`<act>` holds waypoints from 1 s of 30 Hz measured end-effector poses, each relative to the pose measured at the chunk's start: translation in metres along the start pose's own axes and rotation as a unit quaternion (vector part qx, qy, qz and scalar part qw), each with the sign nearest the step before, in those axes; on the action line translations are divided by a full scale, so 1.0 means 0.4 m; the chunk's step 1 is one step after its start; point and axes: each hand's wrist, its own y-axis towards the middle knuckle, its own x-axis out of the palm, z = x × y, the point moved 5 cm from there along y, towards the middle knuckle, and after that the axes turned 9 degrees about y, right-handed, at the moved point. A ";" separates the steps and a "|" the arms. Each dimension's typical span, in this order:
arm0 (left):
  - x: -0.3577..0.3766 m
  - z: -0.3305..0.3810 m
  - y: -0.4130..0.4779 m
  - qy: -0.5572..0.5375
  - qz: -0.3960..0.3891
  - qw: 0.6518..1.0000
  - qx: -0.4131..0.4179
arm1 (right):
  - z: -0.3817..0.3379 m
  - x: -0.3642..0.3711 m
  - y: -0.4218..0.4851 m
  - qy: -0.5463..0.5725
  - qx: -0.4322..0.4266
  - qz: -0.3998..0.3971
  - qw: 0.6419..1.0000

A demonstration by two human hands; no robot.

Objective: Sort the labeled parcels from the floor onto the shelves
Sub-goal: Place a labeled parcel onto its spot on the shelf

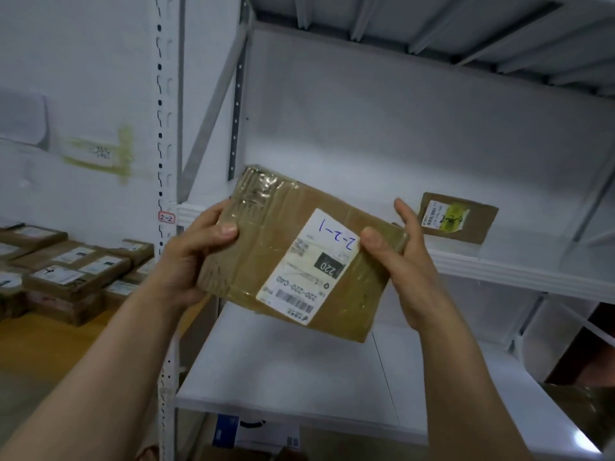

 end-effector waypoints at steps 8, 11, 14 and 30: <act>0.001 0.170 0.125 0.241 -0.201 0.948 -0.047 | -0.046 -0.024 -0.008 -0.235 0.068 -0.189 0.951; 0.043 0.174 0.162 0.329 -0.255 0.901 -0.124 | -0.029 0.010 -0.010 -0.181 0.074 -0.219 0.956; 0.072 0.173 0.177 0.348 -0.240 0.896 -0.136 | -0.005 0.030 -0.011 -0.095 0.047 -0.221 0.970; 0.182 -0.195 0.011 -0.058 0.120 0.985 -0.108 | 0.126 0.022 -0.004 0.402 0.070 0.044 0.912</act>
